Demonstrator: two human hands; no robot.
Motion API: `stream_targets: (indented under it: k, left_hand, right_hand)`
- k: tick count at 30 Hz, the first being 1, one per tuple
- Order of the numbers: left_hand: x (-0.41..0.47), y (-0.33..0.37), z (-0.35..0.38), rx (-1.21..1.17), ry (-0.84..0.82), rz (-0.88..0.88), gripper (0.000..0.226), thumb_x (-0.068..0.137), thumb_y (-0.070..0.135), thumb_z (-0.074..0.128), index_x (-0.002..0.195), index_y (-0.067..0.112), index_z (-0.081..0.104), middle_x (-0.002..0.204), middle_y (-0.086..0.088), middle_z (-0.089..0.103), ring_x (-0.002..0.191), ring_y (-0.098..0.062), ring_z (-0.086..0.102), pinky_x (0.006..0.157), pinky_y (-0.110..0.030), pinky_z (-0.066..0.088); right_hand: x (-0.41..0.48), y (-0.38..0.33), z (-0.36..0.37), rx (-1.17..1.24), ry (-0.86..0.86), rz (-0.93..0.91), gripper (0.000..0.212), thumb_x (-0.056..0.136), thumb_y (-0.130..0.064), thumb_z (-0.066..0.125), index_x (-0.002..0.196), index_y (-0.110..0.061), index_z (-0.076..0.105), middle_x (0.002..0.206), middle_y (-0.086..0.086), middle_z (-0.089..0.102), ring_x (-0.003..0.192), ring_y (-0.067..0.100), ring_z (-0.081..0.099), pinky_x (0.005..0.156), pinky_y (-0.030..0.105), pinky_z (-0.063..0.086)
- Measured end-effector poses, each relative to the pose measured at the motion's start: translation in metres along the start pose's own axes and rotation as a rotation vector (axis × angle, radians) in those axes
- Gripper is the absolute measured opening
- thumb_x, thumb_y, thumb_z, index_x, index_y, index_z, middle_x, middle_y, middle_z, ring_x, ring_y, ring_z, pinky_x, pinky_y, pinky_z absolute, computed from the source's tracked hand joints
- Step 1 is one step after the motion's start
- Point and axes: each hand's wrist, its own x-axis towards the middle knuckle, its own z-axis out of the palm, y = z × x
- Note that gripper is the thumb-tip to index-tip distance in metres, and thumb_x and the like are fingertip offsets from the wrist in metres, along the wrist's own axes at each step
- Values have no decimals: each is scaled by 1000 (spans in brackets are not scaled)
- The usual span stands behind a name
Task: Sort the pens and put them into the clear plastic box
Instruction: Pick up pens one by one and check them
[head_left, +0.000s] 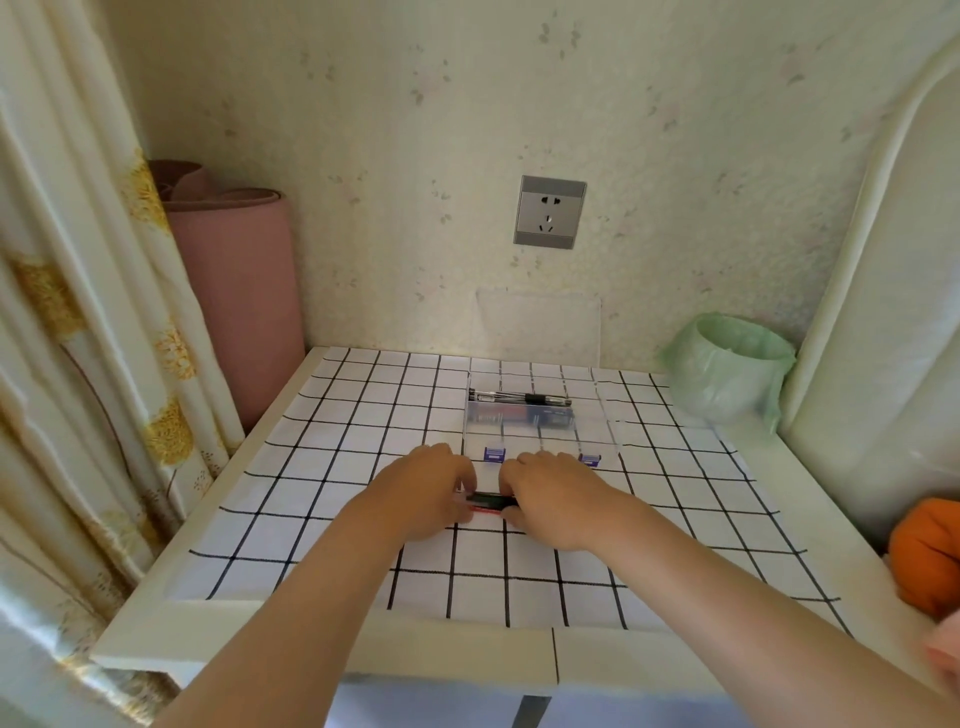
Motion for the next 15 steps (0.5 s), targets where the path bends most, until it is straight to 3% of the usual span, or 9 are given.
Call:
stream_targets:
  k: [5, 9, 15]
  left_hand:
    - [5, 8, 1, 12, -64, -17, 24, 90, 33, 66, 113, 26, 65, 108, 3, 57, 97, -15, 56, 79, -26, 45]
    - [7, 12, 2, 139, -88, 19, 26, 95, 31, 57, 119, 22, 62, 117, -2, 56, 110, -21, 50, 91, -32, 43]
    - [9, 15, 10, 288, -103, 21, 32, 99, 32, 49, 127, 17, 56, 124, -6, 50, 118, -25, 43, 99, -36, 36]
  right_hand:
    - [0, -5, 3, -117, -12, -14, 33, 101, -33, 40, 122, -10, 50, 119, 11, 56, 107, 28, 52, 85, 36, 36]
    - [2, -13, 8, -185, -15, 13, 30, 99, -23, 38, 122, -9, 50, 119, 12, 57, 106, 29, 52, 78, 34, 27]
    - [-1, -12, 8, -215, -8, -2, 26, 100, -18, 36, 121, -8, 49, 118, 12, 57, 105, 29, 53, 79, 35, 31]
